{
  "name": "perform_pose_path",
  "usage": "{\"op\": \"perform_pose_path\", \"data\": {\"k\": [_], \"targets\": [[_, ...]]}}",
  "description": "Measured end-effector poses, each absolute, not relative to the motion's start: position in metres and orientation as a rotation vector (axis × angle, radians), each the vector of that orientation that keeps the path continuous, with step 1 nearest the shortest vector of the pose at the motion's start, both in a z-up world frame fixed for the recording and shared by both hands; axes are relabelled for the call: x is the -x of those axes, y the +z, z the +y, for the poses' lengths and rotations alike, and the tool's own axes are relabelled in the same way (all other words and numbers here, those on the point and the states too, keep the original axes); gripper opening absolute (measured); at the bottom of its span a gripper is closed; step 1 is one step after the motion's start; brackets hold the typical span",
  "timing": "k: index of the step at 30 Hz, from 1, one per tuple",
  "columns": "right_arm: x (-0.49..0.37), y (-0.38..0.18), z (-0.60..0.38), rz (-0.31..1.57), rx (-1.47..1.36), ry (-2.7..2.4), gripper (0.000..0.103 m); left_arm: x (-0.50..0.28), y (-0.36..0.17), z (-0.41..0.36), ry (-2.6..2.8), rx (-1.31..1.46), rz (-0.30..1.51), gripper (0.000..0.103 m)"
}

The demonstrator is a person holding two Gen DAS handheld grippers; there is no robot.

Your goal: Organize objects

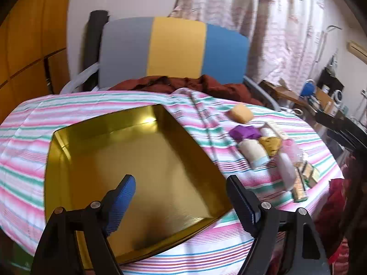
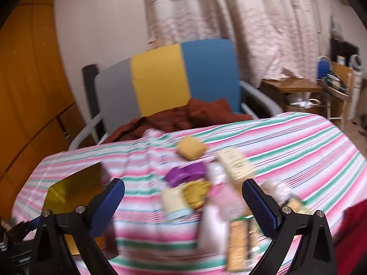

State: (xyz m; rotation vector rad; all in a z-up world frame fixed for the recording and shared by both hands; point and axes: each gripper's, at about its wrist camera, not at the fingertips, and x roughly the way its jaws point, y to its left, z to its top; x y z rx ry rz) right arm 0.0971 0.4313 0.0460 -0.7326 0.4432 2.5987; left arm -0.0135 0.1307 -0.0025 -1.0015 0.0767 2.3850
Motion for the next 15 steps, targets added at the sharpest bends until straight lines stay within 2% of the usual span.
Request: {"op": "perform_pose_path", "data": {"k": [13,15], "targets": [[-0.153,0.033,0.555,0.576,0.628,2.347,0.103,0.014,-0.008,0.151,2.312,1.066,0.090,0.083],[-0.163,0.017,0.577,0.782,0.634,2.312,0.103,0.011,-0.008,0.161,2.285,1.062,0.122,0.083]]}}
